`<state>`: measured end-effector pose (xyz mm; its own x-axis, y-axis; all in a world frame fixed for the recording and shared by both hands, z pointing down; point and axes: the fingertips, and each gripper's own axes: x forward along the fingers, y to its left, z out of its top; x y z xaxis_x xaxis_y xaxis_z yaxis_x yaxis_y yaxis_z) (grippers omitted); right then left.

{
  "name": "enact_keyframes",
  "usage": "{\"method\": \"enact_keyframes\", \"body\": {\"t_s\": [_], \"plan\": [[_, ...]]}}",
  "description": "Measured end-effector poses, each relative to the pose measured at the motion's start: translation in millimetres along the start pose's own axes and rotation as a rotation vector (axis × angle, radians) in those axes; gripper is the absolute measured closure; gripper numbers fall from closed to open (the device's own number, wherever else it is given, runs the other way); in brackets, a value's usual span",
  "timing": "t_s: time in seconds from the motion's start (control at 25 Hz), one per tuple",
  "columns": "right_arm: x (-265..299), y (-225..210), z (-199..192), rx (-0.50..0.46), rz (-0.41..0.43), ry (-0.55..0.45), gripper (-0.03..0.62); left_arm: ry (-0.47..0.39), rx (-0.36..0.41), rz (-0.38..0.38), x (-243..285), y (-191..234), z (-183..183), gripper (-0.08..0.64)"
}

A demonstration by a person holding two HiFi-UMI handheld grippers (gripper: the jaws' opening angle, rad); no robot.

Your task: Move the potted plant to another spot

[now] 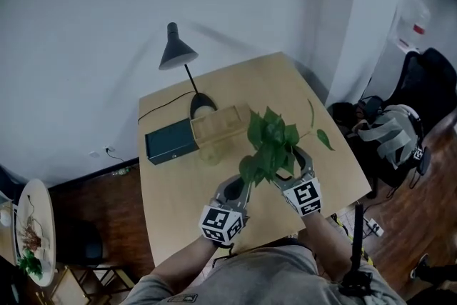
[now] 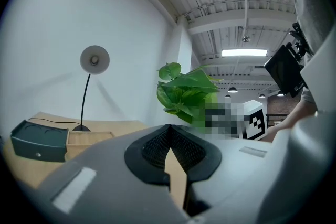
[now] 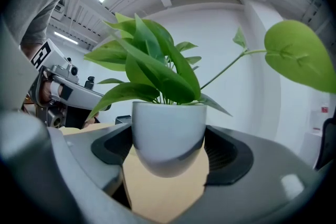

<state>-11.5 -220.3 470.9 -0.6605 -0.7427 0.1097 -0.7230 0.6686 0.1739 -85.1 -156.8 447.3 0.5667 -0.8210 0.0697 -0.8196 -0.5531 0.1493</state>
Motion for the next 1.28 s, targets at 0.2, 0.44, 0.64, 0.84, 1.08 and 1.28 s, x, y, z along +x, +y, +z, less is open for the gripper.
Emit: {"method": "enact_keyframes", "body": {"t_s": [0.2,0.44,0.64,0.84,1.08,1.28], "plan": [[-2,-61,-18,0.01,0.024,-0.001,0.157,-0.004,0.008,0.017,61,-24,4,0.558],[-8,-111,-41,0.035,0.064,0.009,0.158,0.023,0.007,0.035,118,-52,-3,0.558],[-17,-142,-64,0.055,0.082,0.022,0.158,0.059,-0.003,0.043,156,-69,-14,0.558],[-22,-161,-86,0.087,0.076,0.035,0.158,0.108,0.001,0.022,187,-79,-25,0.558],[-25,-173,-108,0.122,0.055,0.05,0.16,0.166,0.02,-0.025,207,-90,-40,0.558],[-20,-177,-125,0.132,0.05,0.07,0.16,0.211,0.012,-0.026,214,-85,-55,0.558]]}}
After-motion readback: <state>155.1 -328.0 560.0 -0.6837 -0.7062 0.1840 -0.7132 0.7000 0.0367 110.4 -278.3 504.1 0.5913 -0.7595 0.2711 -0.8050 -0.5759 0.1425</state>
